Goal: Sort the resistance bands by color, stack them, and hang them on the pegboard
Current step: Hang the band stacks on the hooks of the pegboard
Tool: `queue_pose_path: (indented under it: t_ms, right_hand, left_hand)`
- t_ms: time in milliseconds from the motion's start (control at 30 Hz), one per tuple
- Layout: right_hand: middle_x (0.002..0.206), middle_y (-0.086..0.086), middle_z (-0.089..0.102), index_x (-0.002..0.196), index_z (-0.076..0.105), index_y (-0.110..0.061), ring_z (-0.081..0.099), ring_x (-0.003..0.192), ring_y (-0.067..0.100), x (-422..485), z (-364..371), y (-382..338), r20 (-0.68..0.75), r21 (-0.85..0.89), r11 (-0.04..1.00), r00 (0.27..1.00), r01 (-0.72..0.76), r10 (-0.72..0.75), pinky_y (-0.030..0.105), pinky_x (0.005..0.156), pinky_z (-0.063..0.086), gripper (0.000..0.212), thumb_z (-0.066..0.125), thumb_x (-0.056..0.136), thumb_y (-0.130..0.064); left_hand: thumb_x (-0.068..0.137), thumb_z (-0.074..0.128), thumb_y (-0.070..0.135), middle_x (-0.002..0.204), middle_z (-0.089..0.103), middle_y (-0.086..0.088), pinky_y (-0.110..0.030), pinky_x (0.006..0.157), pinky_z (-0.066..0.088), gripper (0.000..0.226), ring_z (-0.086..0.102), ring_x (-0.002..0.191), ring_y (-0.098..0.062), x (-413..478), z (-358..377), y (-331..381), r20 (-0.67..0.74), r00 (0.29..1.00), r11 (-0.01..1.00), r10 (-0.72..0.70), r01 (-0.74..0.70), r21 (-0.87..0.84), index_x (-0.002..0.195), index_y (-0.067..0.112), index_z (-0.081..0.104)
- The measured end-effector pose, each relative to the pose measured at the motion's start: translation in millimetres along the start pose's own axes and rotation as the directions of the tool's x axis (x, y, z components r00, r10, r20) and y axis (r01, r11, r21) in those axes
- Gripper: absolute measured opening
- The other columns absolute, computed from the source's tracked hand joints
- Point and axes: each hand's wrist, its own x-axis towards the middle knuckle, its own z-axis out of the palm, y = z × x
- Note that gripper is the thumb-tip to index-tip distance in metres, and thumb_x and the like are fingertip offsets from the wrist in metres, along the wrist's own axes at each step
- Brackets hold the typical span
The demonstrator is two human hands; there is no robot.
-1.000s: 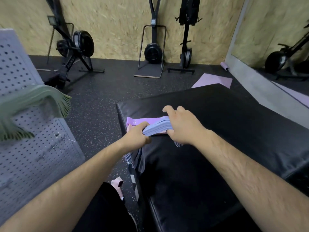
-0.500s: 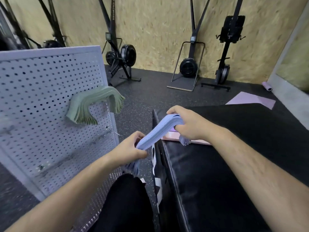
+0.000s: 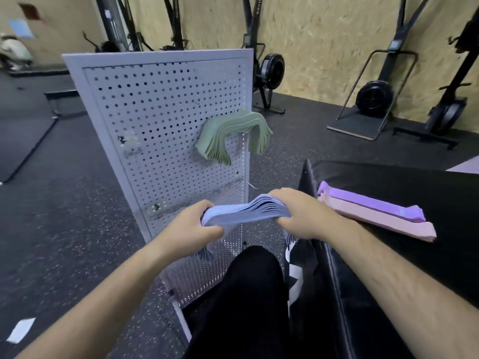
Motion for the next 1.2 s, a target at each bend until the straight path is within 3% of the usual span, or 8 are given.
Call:
queue_pose_path:
  t_ms: [167, 267, 400, 500, 733, 900, 1133, 1200]
  right_hand:
    - [0.107, -0.015, 0.056, 0.108, 0.053, -0.043, 0.059, 0.098, 0.016, 31, 41, -30, 0.072, 0.057, 0.991, 0.99, 0.12, -0.124, 0.045, 0.086, 0.053, 0.032, 0.055, 0.085, -0.021]
    - [0.12, -0.016, 0.058, 0.125, 0.051, -0.042, 0.059, 0.103, 0.015, 54, 49, -51, 0.038, 0.045, 0.987, 0.987, 0.154, -0.156, 0.044, 0.088, 0.053, 0.043, 0.059, 0.089, -0.02]
    - [0.111, -0.008, 0.064, 0.115, 0.056, -0.034, 0.061, 0.099, 0.021, 96, 53, -69, -0.026, -0.01, 0.972, 0.972, 0.234, -0.234, 0.043, 0.083, 0.054, 0.032, 0.061, 0.087, -0.018]
    - [0.129, 0.0, 0.063, 0.134, 0.053, -0.026, 0.058, 0.116, 0.025, 128, 67, -75, -0.067, -0.09, 0.963, 0.964, 0.252, -0.259, 0.042, 0.096, 0.05, 0.049, 0.063, 0.086, -0.019]
    - [0.152, -0.005, 0.044, 0.149, 0.039, -0.025, 0.041, 0.137, 0.022, 173, 112, -76, -0.037, -0.099, 0.97, 0.974, 0.22, -0.225, 0.042, 0.116, 0.033, 0.065, 0.064, 0.089, -0.016]
    - [0.152, -0.001, 0.044, 0.147, 0.044, -0.02, 0.044, 0.136, 0.023, 185, 136, -69, -0.119, -0.014, 0.975, 0.968, 0.222, -0.222, 0.04, 0.116, 0.033, 0.062, 0.065, 0.089, -0.009]
    - [0.146, 0.005, 0.042, 0.144, 0.048, -0.017, 0.039, 0.136, 0.026, 185, 166, -55, -0.193, 0.102, 0.975, 0.966, 0.195, -0.173, 0.042, 0.111, 0.044, 0.065, 0.071, 0.085, -0.006]
    - [0.144, 0.006, 0.044, 0.145, 0.049, -0.017, 0.037, 0.134, 0.026, 183, 176, -55, -0.225, 0.123, 0.979, 0.965, 0.163, -0.132, 0.045, 0.112, 0.042, 0.068, 0.076, 0.083, -0.01]
  left_hand:
    - [0.084, 0.067, 0.018, 0.092, 0.061, 0.0, -0.021, 0.046, 0.043, 0.039, 0.056, 0.047, -0.006, -36, -19, -40, -0.035, 0.995, 0.995, -0.096, 0.097, 0.023, 0.116, 0.03, 0.048]
    - [0.083, 0.068, 0.014, 0.092, 0.061, 0.002, -0.022, 0.044, 0.042, 0.055, 0.053, 0.043, -0.007, -43, -39, -56, -0.084, 0.989, 0.992, -0.12, 0.123, 0.033, 0.122, 0.037, 0.037]
    - [0.083, 0.068, 0.009, 0.09, 0.068, -0.003, -0.023, 0.045, 0.043, 0.053, 0.056, 0.042, -0.006, -32, -68, -72, -0.147, 0.983, 0.992, -0.114, 0.122, 0.045, 0.116, 0.04, 0.04]
    - [0.085, 0.066, 0.009, 0.082, 0.067, -0.012, -0.028, 0.044, 0.044, 0.05, 0.053, 0.041, -0.008, -17, -83, -90, -0.185, 0.973, 0.988, -0.138, 0.15, 0.048, 0.113, 0.042, 0.041]
    - [0.084, 0.065, 0.008, 0.084, 0.063, -0.003, -0.022, 0.042, 0.04, 0.05, 0.048, 0.041, -0.003, 6, -78, -136, -0.229, 0.959, 0.978, -0.169, 0.191, 0.078, 0.112, 0.043, 0.042]
    - [0.083, 0.066, 0.009, 0.108, 0.057, 0.002, -0.023, 0.044, 0.046, 0.05, 0.062, 0.062, -0.018, 21, -65, -160, -0.282, 0.953, 0.981, -0.108, 0.147, 0.122, 0.113, 0.042, 0.043]
    - [0.08, 0.071, 0.009, 0.129, 0.041, 0.008, -0.02, 0.055, 0.048, 0.053, 0.061, 0.079, -0.015, 34, -43, -191, -0.315, 0.949, 0.972, -0.001, 0.076, 0.224, 0.115, 0.039, 0.044]
    - [0.081, 0.074, 0.01, 0.133, 0.044, 0.005, -0.024, 0.071, 0.054, 0.053, 0.062, 0.092, -0.019, 34, -36, -197, -0.357, 0.934, 0.972, 0.008, 0.077, 0.224, 0.121, 0.034, 0.049]
